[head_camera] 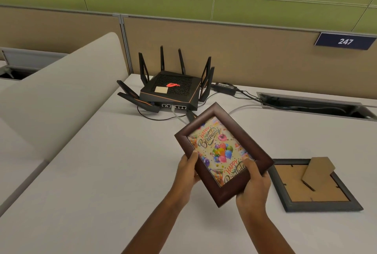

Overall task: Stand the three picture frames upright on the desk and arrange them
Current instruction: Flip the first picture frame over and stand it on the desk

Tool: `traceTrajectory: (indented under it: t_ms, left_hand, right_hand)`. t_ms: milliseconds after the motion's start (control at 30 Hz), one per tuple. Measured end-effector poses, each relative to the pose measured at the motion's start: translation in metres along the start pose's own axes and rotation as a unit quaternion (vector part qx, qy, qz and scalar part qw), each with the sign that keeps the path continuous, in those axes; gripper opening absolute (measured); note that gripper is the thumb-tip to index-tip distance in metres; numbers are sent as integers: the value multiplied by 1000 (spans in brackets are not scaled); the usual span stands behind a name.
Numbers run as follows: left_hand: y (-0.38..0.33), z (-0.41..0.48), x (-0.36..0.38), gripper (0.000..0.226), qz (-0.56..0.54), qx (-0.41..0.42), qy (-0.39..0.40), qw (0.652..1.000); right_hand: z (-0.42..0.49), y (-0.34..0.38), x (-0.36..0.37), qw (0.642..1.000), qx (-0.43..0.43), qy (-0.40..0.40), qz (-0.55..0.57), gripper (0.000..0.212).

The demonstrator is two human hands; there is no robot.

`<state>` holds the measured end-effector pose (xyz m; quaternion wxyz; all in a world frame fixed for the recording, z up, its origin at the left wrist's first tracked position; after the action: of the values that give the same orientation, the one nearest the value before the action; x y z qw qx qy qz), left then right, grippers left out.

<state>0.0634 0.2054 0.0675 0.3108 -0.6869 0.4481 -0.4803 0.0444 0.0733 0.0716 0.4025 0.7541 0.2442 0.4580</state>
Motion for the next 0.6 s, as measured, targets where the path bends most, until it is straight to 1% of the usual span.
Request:
traceTrajectory:
  t_ms: [67, 200, 333, 600]
  left_hand:
    - [0, 2, 1, 28, -20, 17, 11, 1000]
    - [-8, 5, -2, 22, -10, 43, 7, 999]
    - [-18, 7, -5, 23, -7, 60, -5, 998]
    - [-32, 10, -11, 18, 30, 98, -5, 995]
  right_hand:
    - [0, -3, -2, 1000, 19, 7, 24, 14]
    - [3, -5, -5, 997, 50, 48, 42, 14]
    - [5, -3, -9, 993, 54, 100, 27, 19]
    - [9, 1, -16, 984, 59, 168, -1, 31]
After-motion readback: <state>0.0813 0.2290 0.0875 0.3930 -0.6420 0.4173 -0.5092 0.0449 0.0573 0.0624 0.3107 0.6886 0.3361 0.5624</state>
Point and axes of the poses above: each hand's wrist, its own z-axis towards the middle knuckle, its own x-axis out of the palm, y = z × x, the point moved 2 cm from there along z, towards the middle knuckle, and after that the axes turned 3 degrees about -z, right-handed, at the moved point
